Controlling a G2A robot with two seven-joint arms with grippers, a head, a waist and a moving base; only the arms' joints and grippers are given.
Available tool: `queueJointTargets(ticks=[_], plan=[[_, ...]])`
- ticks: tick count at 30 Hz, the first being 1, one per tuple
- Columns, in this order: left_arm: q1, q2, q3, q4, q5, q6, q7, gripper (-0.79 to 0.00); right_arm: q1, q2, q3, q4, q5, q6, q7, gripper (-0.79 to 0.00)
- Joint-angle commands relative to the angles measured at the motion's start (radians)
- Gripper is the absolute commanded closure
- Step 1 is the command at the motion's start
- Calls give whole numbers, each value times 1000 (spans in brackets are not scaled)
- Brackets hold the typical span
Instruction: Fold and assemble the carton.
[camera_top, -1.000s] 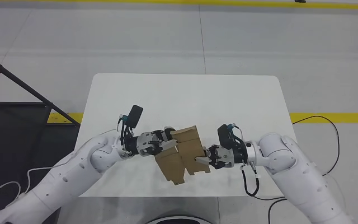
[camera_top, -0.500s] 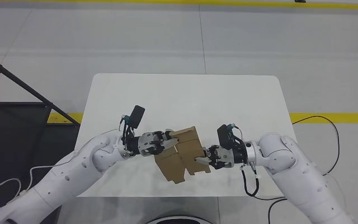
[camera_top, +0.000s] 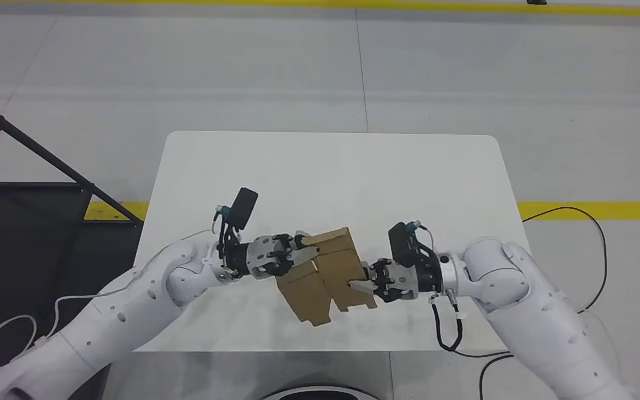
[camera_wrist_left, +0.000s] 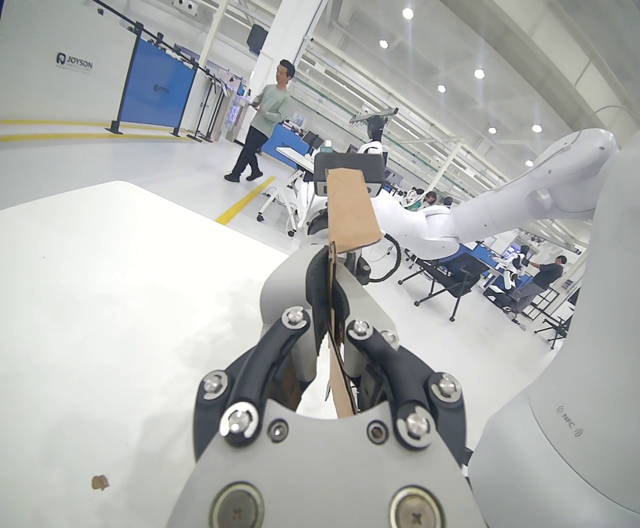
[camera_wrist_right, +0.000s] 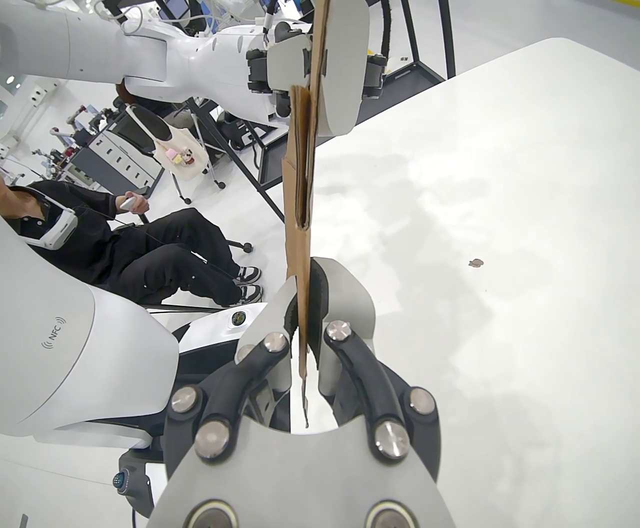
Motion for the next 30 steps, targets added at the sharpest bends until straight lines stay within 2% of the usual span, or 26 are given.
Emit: queueJointTargets(ticks=[1, 13, 23, 30], plan=[[-1, 0, -2, 0, 12, 0, 31, 0, -4, 1, 5, 0, 0, -1, -9, -785], [6, 6, -2, 3, 111, 0, 216, 0, -70, 16, 79, -6, -34, -58, -122, -785], [-1, 8, 27, 15, 191, 0, 351, 0, -237, 17, 209, -161, -351, 58, -404, -785], [-14, 10, 47, 30, 249, 0, 408, 0, -313, 11, 227, -244, -526, 135, -512, -785]])
